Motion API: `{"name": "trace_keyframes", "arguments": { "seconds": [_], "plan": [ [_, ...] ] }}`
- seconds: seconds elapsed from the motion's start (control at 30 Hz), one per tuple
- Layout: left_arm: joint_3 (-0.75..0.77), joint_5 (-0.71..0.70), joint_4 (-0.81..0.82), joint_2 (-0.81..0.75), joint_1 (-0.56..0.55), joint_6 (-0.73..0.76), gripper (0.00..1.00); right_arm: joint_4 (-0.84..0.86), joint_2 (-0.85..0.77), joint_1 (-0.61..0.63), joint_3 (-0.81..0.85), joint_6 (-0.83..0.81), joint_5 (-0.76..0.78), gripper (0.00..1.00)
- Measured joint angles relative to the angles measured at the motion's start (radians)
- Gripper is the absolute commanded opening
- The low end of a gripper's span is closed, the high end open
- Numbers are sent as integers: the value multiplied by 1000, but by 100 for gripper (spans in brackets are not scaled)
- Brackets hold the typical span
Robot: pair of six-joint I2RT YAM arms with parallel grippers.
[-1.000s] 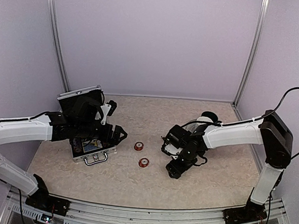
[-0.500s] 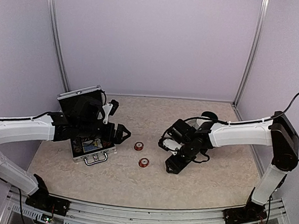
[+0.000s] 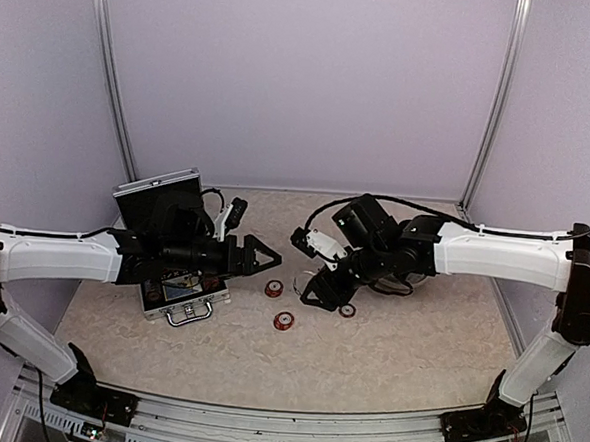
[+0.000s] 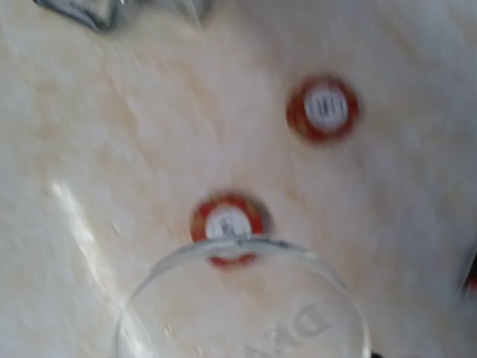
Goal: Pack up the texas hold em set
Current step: Pass from the right arm to the left
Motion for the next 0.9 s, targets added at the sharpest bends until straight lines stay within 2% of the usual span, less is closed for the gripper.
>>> {"name": "trace_keyframes", "arguments": {
  "seconds": [0.27, 0.5, 0.73, 0.83, 0.9],
  "plan": [
    [0, 107, 105, 101, -5, -151, 71, 53, 11, 22, 63, -26, -11, 54],
    [8, 155, 152, 143, -18, -196, 50, 62, 38, 33, 70, -30, -17, 54],
    [23, 174, 166, 176, -19, -214, 34, 64, 42, 35, 73, -30, -17, 54],
    [24, 183, 170, 183, -19, -223, 22, 64, 42, 36, 73, -31, -17, 58],
    [28, 189, 174, 185, -19, -224, 13, 65, 47, 36, 73, -31, -16, 66]
  ]
}}
